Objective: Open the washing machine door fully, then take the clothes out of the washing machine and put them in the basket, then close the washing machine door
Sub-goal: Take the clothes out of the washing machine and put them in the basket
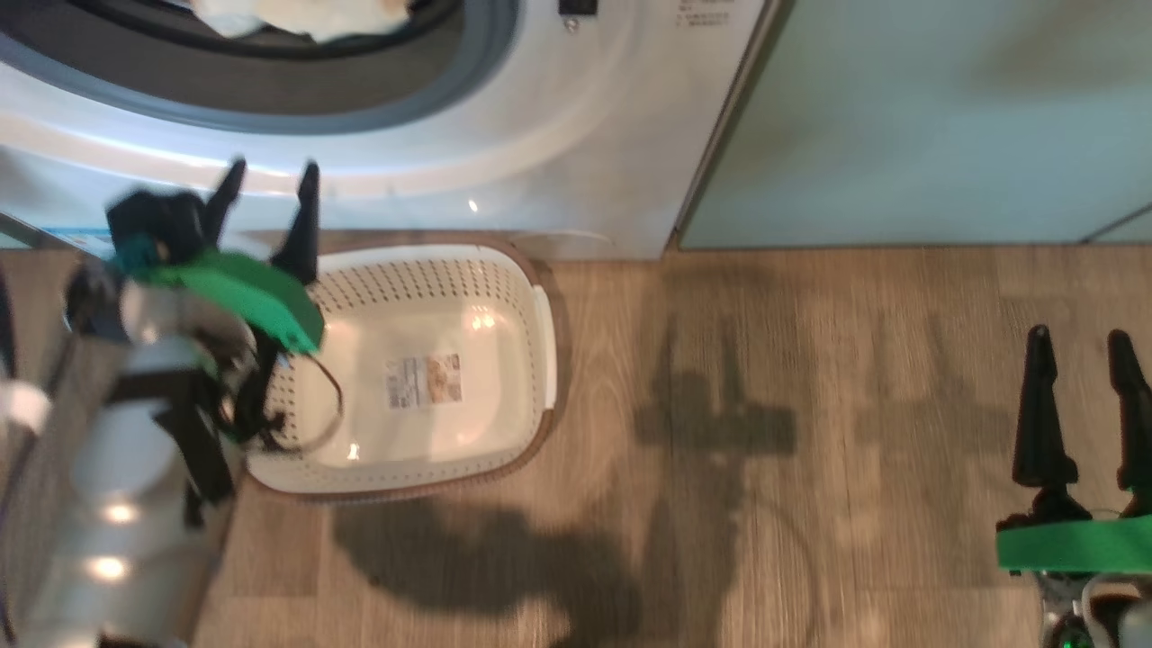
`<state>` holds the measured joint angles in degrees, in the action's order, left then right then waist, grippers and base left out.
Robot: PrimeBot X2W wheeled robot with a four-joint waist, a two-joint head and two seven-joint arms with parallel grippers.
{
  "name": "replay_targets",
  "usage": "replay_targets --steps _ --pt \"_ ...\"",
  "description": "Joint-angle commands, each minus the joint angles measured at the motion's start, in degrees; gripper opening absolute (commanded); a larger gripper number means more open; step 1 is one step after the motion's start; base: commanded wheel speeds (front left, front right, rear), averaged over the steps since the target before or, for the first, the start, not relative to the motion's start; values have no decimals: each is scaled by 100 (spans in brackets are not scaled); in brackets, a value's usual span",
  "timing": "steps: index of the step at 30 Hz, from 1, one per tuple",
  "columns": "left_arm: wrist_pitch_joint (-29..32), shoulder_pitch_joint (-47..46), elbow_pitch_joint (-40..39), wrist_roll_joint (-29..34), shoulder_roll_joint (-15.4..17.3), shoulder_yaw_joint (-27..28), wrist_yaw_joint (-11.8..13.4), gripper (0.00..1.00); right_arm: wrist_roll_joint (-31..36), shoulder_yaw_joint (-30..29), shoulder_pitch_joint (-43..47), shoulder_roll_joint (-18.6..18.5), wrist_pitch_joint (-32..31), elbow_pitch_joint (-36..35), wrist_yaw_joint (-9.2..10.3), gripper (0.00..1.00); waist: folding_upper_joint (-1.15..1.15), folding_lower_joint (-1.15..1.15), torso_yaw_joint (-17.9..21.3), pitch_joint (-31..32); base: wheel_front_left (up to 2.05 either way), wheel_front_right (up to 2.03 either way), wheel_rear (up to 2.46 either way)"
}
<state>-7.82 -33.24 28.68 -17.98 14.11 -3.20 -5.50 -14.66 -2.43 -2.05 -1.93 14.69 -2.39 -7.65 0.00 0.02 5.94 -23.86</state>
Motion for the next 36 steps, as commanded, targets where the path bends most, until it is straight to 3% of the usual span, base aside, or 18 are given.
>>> replay_targets --steps 1,13,29,36 --pt "41 -291 -59 -31 310 130 -44 100 -58 92 -199 -95 31 -193 16 100 0 -2 144 -218 0 0 0" --pt "650 -2001 762 -213 1166 -687 -195 100 -434 90 -605 -95 31 -196 16 100 0 -2 476 -991 0 0 0" --pt "1622 -3261 382 -717 2793 -2132 -198 100 -965 269 -848 -95 31 -89 16 100 0 -2 1013 -1554 0 0 0" --pt "1653 -3618 289 -648 3117 -2349 -197 100 -1108 368 -875 -95 31 -68 16 100 0 -2 1167 -1683 0 0 0"
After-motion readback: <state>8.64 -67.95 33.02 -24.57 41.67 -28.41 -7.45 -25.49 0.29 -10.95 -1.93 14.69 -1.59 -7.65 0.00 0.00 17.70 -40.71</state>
